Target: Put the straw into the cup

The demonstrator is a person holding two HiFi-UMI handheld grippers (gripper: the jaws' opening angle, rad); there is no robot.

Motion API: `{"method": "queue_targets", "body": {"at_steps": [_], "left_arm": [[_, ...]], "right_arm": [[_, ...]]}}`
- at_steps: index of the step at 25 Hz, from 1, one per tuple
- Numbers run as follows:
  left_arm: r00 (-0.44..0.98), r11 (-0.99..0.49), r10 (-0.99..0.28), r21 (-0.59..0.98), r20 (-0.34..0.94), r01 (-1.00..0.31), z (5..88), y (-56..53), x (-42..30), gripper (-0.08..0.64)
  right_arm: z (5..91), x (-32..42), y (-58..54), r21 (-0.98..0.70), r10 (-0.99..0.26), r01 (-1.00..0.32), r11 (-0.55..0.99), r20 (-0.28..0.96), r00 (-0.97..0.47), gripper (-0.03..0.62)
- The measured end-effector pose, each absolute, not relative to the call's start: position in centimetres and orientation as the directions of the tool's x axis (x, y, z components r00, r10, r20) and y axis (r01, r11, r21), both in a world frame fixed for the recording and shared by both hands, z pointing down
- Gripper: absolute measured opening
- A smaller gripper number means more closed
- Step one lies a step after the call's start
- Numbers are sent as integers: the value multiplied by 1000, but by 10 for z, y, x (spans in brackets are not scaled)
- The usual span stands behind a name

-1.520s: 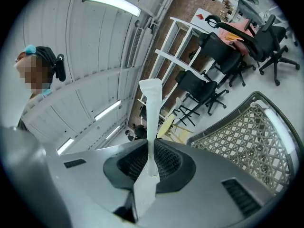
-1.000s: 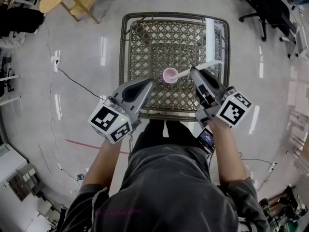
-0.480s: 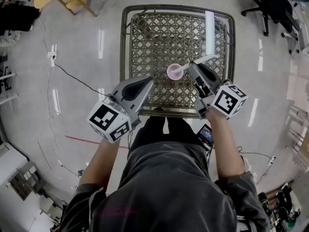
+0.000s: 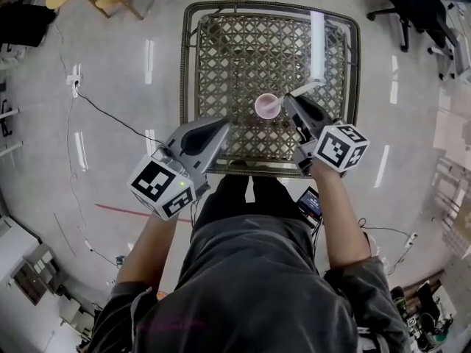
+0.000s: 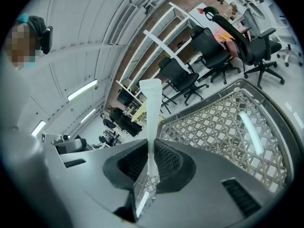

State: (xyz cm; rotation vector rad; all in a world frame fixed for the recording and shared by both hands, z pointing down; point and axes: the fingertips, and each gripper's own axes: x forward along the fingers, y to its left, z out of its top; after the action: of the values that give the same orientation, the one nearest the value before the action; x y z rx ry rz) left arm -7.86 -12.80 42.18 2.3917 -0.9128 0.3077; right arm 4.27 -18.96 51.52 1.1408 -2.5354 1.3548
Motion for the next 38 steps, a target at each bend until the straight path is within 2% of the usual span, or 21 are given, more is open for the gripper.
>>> {"method": "queue_targets", "body": {"at_steps": [10,21,27,38], "left_arm": [[743,-603,-537,434,400,-669,430,-126,-82,11],[743,-598,-529,442,410,-669,434,-124,-83,11],[743,-598,-527,441,413,-669,435,-127,-85,11],[740,-592,-525,444,421,-673,439,-127,-88,11]], "right_arm": [[549,41,-193,-623,-582,-696,358,434,-688,44],[562,27,-194,-438,-604,-767,469,474,-641,44],[578,15,-186,-321,-585,-772,549,512,-629,44],[604,3,-176,-226,-538,-755,616,579,-613,44]]}}
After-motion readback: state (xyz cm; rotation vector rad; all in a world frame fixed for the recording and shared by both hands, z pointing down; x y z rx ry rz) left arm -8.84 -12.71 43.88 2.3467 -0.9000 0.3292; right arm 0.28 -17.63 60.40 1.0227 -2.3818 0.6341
